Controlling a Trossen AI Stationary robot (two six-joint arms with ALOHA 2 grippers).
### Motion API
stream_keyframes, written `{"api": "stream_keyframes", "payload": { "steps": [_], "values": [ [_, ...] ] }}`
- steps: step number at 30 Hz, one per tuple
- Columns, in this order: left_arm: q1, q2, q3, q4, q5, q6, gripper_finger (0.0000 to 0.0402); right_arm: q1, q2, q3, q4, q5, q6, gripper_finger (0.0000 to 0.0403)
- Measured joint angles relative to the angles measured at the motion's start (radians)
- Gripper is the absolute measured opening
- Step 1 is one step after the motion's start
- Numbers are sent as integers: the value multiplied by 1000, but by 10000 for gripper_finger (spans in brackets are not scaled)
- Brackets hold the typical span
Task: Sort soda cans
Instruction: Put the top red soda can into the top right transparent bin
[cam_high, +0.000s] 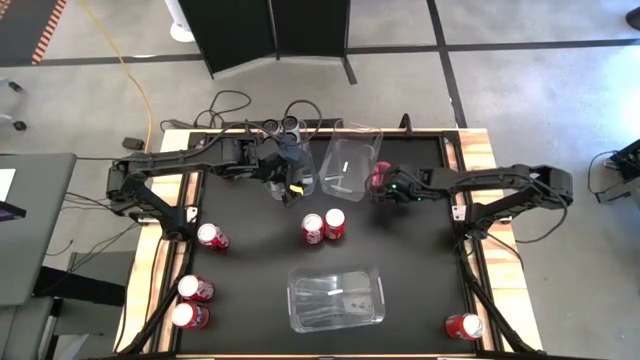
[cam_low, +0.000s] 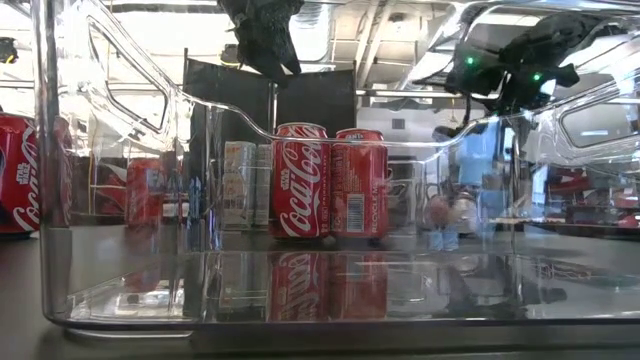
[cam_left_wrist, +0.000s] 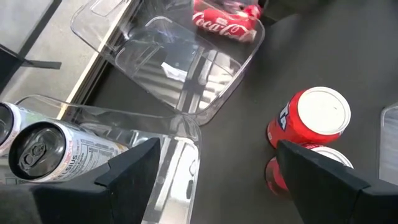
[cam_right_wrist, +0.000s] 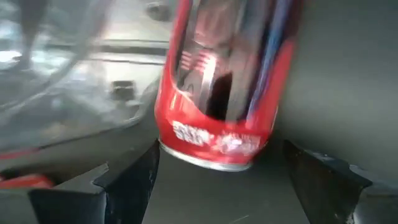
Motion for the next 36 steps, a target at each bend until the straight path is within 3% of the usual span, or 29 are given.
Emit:
{"api": "stream_keyframes", "payload": {
  "steps": [13, 24, 36],
  "values": [
    [1, 0, 0, 0, -17, -7, 318, -87, 0, -1, 27, 4, -34, 354],
    [33, 0, 0, 14, -24, 10, 318, -188, 112, 0, 154, -4, -220, 354],
    [47, 0, 0, 18, -32, 12, 318, -276, 111, 0, 214, 7, -318, 352]
  ]
}}
